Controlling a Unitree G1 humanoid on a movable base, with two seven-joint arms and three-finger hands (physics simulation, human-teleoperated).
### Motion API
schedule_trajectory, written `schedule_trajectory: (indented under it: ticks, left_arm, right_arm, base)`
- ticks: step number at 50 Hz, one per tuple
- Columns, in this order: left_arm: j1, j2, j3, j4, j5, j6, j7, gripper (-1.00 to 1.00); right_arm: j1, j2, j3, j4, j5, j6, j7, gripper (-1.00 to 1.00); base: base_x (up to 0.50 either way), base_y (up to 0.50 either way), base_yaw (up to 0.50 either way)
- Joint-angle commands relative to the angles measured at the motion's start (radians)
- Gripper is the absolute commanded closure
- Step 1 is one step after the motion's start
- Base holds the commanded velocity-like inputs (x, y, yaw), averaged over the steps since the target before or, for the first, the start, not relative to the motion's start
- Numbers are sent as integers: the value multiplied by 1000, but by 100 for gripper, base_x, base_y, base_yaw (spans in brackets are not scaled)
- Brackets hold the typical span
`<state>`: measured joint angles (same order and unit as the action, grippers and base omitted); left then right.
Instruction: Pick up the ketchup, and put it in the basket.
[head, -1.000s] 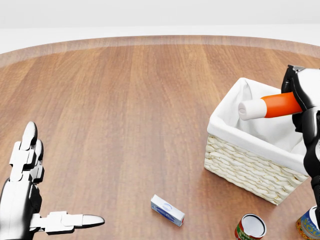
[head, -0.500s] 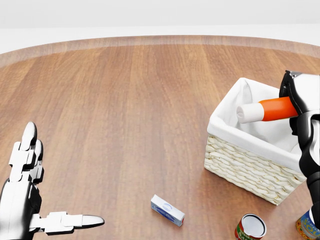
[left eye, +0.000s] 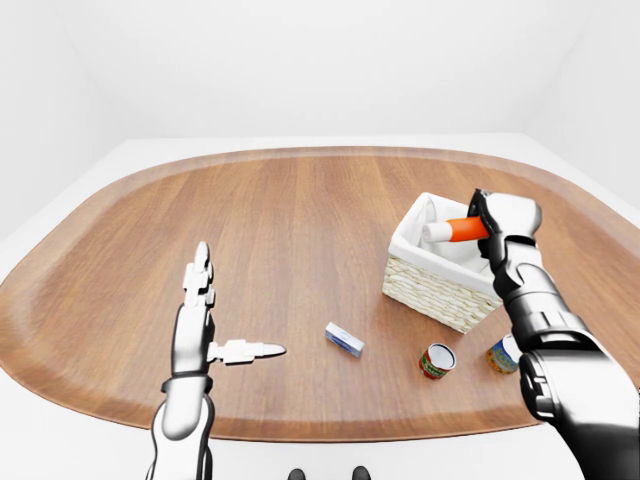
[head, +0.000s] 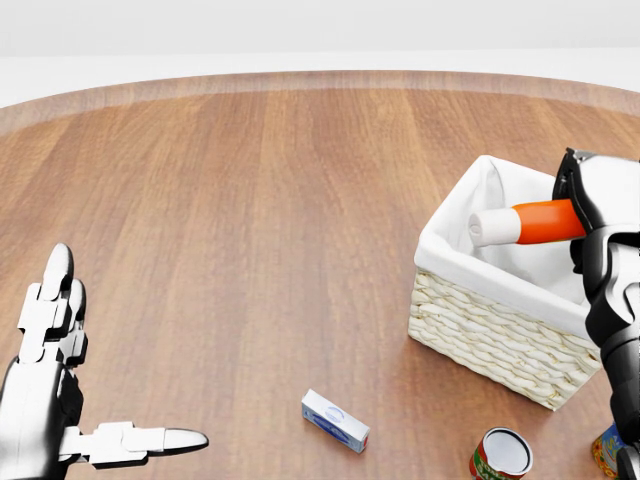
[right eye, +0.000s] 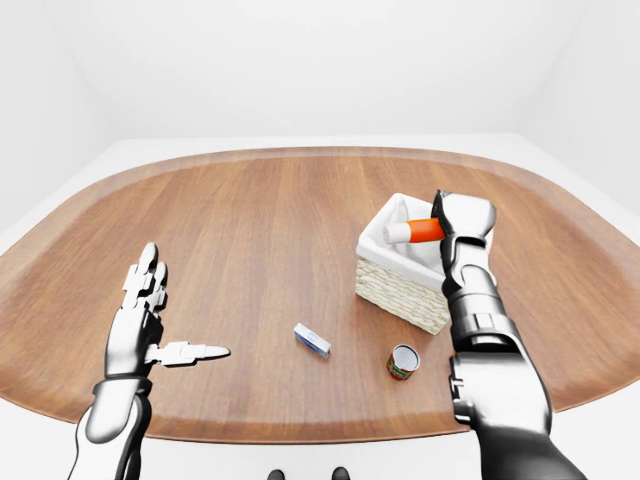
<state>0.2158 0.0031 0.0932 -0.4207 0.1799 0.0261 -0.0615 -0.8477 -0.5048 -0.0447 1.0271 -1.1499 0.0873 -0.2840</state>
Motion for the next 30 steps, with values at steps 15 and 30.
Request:
schedule_trajectory:
  ticks: [15,30]
  left_arm:
    - [-3,2,-8,15,9,-10,9,-100]
    - [-5,2,-8,20,10,-13,11,-100]
  right_arm:
    - [-111,-20,23,169,67,0,-85,100]
    - [-125,-20,30,250,95,0,-134,100]
  base:
    - [0,0,0]
    - [0,0,0]
